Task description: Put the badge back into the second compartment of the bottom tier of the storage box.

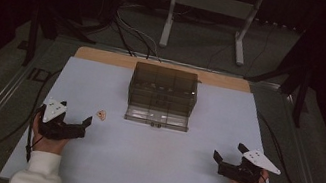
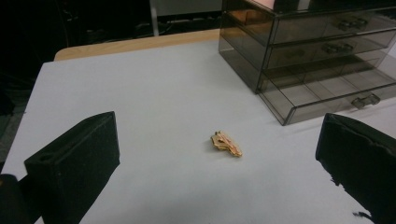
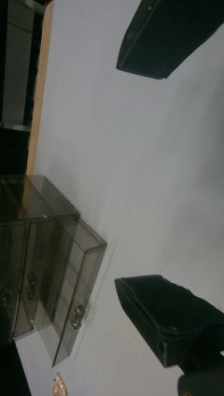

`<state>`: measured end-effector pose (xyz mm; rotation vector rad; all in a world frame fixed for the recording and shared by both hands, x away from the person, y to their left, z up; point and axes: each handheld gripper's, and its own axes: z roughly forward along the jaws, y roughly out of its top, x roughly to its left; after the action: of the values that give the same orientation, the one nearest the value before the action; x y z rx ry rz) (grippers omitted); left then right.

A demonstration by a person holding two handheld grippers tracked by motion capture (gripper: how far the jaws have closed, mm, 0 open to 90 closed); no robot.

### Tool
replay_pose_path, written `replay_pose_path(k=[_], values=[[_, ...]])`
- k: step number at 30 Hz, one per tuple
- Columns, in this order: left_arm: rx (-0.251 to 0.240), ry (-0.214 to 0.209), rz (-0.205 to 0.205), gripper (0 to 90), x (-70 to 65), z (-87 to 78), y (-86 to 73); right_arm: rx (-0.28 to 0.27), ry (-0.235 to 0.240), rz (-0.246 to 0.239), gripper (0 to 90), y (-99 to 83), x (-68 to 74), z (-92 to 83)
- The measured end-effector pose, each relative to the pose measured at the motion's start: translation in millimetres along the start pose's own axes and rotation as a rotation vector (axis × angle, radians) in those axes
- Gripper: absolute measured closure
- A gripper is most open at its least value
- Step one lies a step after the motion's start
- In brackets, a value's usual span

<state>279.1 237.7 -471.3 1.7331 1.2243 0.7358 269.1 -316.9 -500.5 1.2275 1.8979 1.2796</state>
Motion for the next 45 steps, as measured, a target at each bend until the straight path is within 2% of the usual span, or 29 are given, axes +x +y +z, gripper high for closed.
replay_pose_path(k=[4,14,26,36,45], values=[[0.01,-0.007,-0.019,0.3,0.5,7.8,1.7,-0.001,0.001,-0.004,0.0,0.1,0.0,-0.1],[0.027,-0.015,-0.002,0.3,-2.3,20.1,12.7,0.005,0.0,0.0,0.0,0.0,0.4,0.9],[0.055,-0.004,0.01,1.2,-0.7,35.7,20.8,0.004,-0.004,-0.001,0.0,0.0,-0.2,0.7],[0.072,-0.008,0.0,1.9,0.9,49.7,22.6,0.007,-0.007,-0.002,0.0,0.1,-0.5,0.3],[0.118,-0.018,-0.002,3.3,-1.2,65.4,20.5,0.009,-0.006,0.001,0.0,0.1,-0.8,0.4]])
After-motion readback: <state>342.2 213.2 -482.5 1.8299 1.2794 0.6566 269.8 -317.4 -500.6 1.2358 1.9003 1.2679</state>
